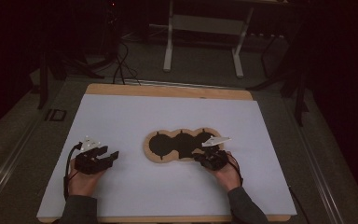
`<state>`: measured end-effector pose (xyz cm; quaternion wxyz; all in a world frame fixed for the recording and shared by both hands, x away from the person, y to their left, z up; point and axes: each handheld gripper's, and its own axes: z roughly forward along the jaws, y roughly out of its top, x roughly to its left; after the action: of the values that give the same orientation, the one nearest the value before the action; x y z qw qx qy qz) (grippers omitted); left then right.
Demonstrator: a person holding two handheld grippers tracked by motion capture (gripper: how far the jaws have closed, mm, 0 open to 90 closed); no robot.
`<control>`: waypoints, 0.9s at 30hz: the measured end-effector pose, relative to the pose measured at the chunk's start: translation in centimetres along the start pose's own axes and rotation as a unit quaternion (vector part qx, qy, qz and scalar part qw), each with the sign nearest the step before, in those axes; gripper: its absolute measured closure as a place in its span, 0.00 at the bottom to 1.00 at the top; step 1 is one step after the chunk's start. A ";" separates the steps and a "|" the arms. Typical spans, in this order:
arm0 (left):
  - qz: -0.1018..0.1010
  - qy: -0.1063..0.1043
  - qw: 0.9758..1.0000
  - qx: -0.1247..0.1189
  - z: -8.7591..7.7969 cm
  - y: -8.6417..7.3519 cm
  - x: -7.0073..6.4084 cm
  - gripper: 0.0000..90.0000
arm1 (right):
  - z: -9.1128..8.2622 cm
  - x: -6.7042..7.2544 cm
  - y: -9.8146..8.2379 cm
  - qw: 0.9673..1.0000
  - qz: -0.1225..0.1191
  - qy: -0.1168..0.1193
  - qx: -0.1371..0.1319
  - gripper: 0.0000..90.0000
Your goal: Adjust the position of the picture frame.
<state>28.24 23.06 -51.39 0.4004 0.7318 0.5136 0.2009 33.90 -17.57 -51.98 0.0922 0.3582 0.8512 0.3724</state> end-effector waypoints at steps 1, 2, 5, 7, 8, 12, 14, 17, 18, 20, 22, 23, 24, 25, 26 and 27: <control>0.000 0.000 1.000 0.000 0.0 0.0 0.0 0.52 | 0.0 0.0 0.0 1.000 0.000 0.000 0.000 1.00; -0.002 -0.004 1.000 -0.001 0.0 0.0 0.0 0.52 | 0.1 0.3 0.1 1.000 -0.002 0.002 0.001 1.00; -0.004 -0.006 1.000 0.000 0.1 0.0 0.0 0.52 | 0.7 1.5 0.5 1.000 -0.020 0.009 0.006 1.00; -0.005 -0.006 1.000 0.000 0.2 0.0 0.0 0.51 | 0.9 2.1 0.8 1.000 -0.027 0.013 0.008 1.00; -0.005 -0.007 1.000 0.001 0.2 0.0 0.0 0.51 | 1.0 2.5 0.9 0.999 -0.031 0.015 0.008 1.00; -0.007 -0.009 1.000 0.002 0.3 0.0 0.1 0.51 | 1.3 3.4 1.4 0.999 -0.045 0.019 0.011 1.00; -0.007 -0.011 1.000 0.002 0.3 0.1 0.1 0.52 | 1.3 3.5 1.5 0.999 -0.048 0.019 0.013 1.00; -0.003 -0.015 1.000 0.001 0.3 0.1 0.0 0.56 | 1.1 3.4 1.4 0.998 -0.051 0.021 0.014 0.99; 0.000 -0.017 1.000 0.000 0.3 0.2 -0.1 0.57 | 1.0 3.4 1.4 0.998 -0.054 0.017 0.012 0.97; 0.005 -0.019 1.000 -0.003 0.3 0.3 -0.3 0.59 | 0.6 3.3 1.3 0.998 -0.054 0.008 0.010 0.96; 0.011 -0.021 1.000 -0.010 0.3 0.6 -0.6 0.61 | 0.1 3.0 1.2 0.999 -0.053 -0.003 0.008 0.93; 0.012 -0.024 1.000 -0.016 0.2 0.7 -0.7 0.61 | -0.2 2.7 1.1 0.998 -0.054 -0.011 0.007 0.92; 0.010 -0.029 0.999 -0.021 0.3 0.8 -0.8 0.61 | -0.6 2.5 1.0 0.999 -0.051 -0.016 0.005 0.91; 0.011 -0.032 0.999 -0.022 0.3 1.0 -0.9 0.62 | -1.0 2.2 0.9 0.999 -0.048 -0.021 0.006 0.89; 0.018 -0.032 0.999 -0.018 0.5 1.2 -1.0 0.62 | -1.3 1.9 0.8 0.999 -0.045 -0.028 0.004 0.87; 0.024 -0.032 0.999 -0.017 0.5 1.5 -1.1 0.63 | -1.7 1.6 0.6 0.998 -0.042 -0.036 0.002 0.85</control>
<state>29.06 21.66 -50.44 0.4238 0.7434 0.4793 0.1953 32.36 -17.18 -50.14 0.1377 0.3352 0.8626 0.3531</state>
